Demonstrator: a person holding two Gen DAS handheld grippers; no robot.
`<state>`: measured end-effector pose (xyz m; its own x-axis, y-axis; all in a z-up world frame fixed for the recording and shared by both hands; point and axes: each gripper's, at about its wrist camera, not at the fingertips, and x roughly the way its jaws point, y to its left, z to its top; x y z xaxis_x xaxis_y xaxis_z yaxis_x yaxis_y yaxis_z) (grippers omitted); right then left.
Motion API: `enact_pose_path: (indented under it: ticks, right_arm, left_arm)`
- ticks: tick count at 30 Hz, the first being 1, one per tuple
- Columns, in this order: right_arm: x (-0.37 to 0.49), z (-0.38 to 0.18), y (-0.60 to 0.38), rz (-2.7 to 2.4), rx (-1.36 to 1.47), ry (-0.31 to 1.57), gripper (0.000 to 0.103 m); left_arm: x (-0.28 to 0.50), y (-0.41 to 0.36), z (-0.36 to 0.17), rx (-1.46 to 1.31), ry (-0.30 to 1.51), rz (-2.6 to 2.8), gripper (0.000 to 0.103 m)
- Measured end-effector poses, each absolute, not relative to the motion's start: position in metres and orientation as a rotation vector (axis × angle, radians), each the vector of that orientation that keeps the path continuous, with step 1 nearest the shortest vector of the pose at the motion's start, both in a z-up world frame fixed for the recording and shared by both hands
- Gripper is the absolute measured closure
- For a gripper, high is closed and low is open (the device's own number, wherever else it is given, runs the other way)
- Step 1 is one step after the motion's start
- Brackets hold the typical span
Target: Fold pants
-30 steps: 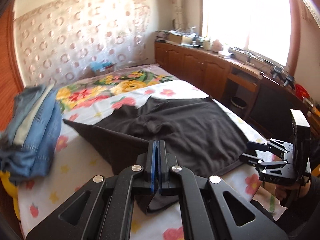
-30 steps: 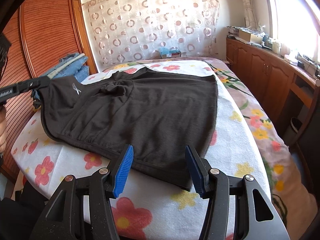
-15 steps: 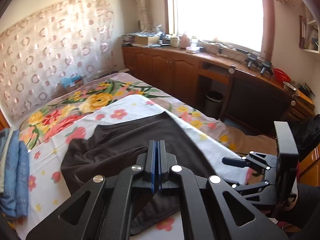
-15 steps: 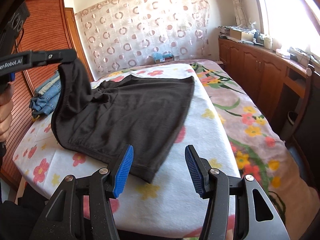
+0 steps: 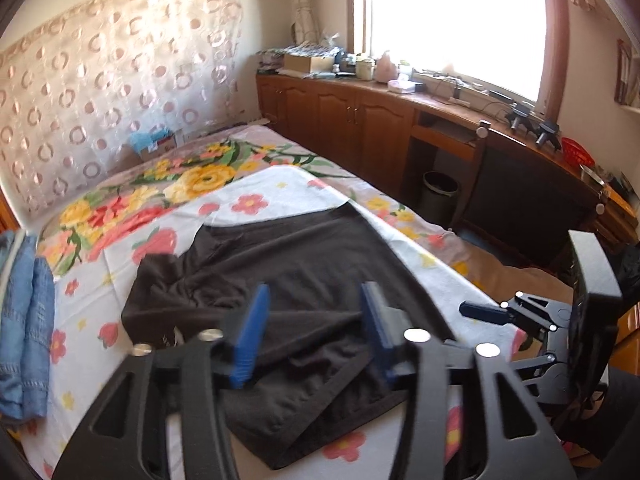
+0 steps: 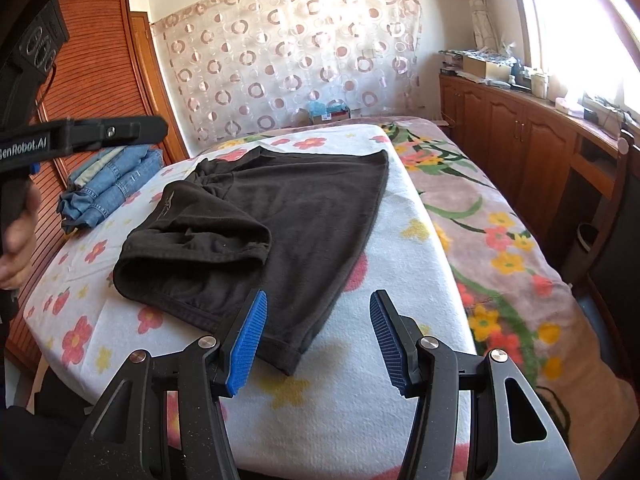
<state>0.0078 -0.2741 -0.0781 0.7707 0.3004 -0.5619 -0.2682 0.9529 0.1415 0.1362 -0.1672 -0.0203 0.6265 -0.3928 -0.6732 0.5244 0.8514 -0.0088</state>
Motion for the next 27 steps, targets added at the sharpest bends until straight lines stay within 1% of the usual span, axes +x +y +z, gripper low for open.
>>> enact_pose_path:
  ticks: [1, 2, 8, 9, 11, 12, 15, 17, 26, 27]
  right_arm:
    - [0.011, -0.077, -0.276, 0.313, 0.054, 0.620, 0.047]
    - [0.013, -0.076, -0.274, 0.319, 0.050, 0.621, 0.047]
    - [0.026, -0.071, -0.264, 0.364, 0.031, 0.612, 0.048]
    - [0.028, -0.071, -0.262, 0.371, 0.031, 0.612, 0.051]
    - [0.034, -0.071, -0.258, 0.384, 0.032, 0.617, 0.054]
    - [0.037, -0.072, -0.256, 0.389, 0.029, 0.622, 0.058]
    - [0.047, -0.076, -0.253, 0.398, 0.033, 0.636, 0.067]
    - [0.053, -0.078, -0.253, 0.405, 0.042, 0.653, 0.069]
    - [0.066, -0.080, -0.252, 0.400, 0.051, 0.705, 0.071]
    - [0.068, -0.080, -0.251, 0.402, 0.055, 0.712, 0.073]
  left_arm:
    - [0.136, -0.163, -0.023, 0.188, 0.721, -0.523, 0.026]
    - [0.137, -0.158, -0.026, 0.180, 0.719, -0.510, 0.023]
    - [0.137, -0.128, -0.049, 0.150, 0.749, -0.452, 0.023]
    - [0.137, -0.124, -0.053, 0.147, 0.758, -0.441, 0.023]
    - [0.138, -0.116, -0.063, 0.144, 0.781, -0.423, 0.023]
    - [0.139, -0.113, -0.068, 0.145, 0.793, -0.416, 0.023]
    - [0.137, -0.103, -0.079, 0.144, 0.814, -0.392, 0.023]
    - [0.136, -0.097, -0.084, 0.138, 0.821, -0.381, 0.023]
    - [0.132, -0.086, -0.105, 0.116, 0.862, -0.368, 0.023]
    - [0.131, -0.086, -0.106, 0.116, 0.863, -0.372, 0.023]
